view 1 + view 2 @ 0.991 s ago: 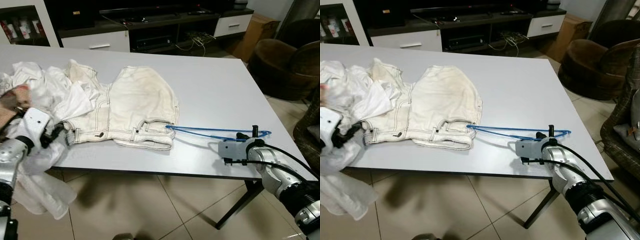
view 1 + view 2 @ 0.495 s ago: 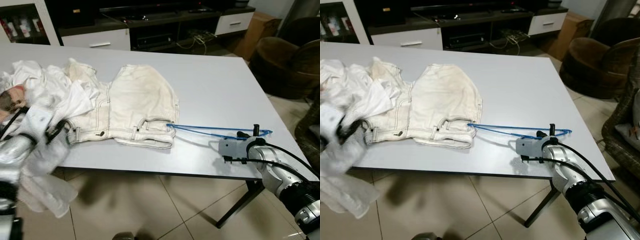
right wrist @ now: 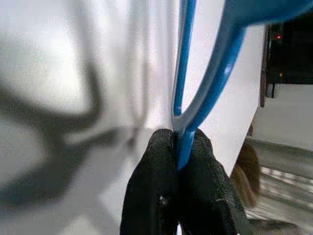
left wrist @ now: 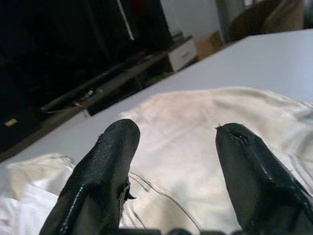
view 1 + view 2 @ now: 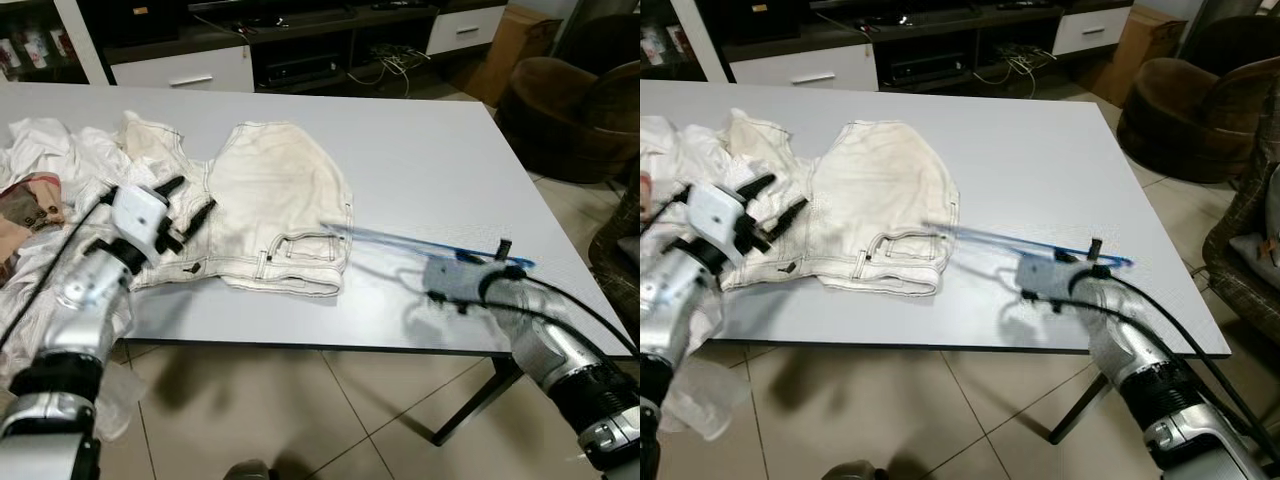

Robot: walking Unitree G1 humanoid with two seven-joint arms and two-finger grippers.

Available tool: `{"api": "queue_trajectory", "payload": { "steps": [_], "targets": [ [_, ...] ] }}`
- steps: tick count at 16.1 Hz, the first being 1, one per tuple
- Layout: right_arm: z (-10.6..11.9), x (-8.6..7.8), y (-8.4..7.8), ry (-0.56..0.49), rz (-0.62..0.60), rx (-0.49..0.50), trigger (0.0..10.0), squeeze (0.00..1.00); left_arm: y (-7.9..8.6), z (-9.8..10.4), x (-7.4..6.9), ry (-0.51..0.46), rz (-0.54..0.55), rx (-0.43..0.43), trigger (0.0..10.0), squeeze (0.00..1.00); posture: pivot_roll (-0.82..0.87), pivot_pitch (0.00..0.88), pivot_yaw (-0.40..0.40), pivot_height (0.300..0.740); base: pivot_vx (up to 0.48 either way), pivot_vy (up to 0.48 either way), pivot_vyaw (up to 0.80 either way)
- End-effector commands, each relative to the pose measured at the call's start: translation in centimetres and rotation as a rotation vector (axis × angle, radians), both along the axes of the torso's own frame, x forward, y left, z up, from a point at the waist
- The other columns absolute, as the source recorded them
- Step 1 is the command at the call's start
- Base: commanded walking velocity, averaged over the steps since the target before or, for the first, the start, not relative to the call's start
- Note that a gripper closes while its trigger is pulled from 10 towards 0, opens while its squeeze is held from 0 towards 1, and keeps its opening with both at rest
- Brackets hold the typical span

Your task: Hang hanger

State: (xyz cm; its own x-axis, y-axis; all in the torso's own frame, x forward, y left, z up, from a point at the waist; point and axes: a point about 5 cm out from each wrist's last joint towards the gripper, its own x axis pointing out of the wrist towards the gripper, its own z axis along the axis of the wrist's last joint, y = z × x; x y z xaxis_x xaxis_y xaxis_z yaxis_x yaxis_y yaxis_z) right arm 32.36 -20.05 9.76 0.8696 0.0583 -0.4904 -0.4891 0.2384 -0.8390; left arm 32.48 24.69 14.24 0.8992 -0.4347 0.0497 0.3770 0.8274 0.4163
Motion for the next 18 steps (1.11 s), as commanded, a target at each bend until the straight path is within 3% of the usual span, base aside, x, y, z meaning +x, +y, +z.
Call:
{"api": "queue_trajectory", "payload": {
  "steps": [1,4,5,6,9,13,18],
  "targets": [
    [0.5,0.1,0.0,-0.003,-0.015,0.055,10.0,0.0,-0.5,-0.1,-0.1,0.003,-0.032,0.018,10.0,0.0,0.11,0.0,0.021,0.74,0.0,0.0,0.0],
    [2.9,0.7,0.0,-0.085,-0.038,0.139,10.0,0.0,-1.7,-2.0,-0.6,0.085,-0.088,0.09,10.0,0.0,0.11,0.0,0.023,0.74,0.0,0.0,0.0],
    [3.4,0.8,0.0,-0.108,-0.043,0.166,10.0,0.0,-1.8,-2.7,-0.7,0.112,-0.095,0.159,10.0,0.0,0.11,0.0,0.023,0.74,0.0,0.0,0.0],
    [3.8,0.8,0.1,-0.122,-0.041,0.182,10.0,0.0,-1.5,-3.2,-0.8,0.143,-0.086,0.279,10.0,0.0,0.1,0.0,0.022,0.74,0.0,0.0,0.0],
    [3.5,0.6,0.6,-0.121,-0.028,0.18,10.0,0.0,-0.3,-3.6,-0.3,0.198,0.013,0.379,10.0,0.0,0.1,0.0,0.02,0.74,0.0,0.0,0.0],
    [3.5,0.6,0.8,-0.124,-0.015,0.17,10.0,0.0,-0.5,-5.3,-0.7,0.325,-0.007,0.434,10.0,0.0,0.1,0.0,0.02,0.74,0.0,0.0,0.0],
    [3.4,0.6,1.2,-0.125,-0.007,0.17,10.0,0.0,-3.6,-6.8,-1.1,0.375,-0.128,0.391,10.0,0.0,0.1,0.0,0.02,0.74,0.0,0.0,0.0]
  ]
}}
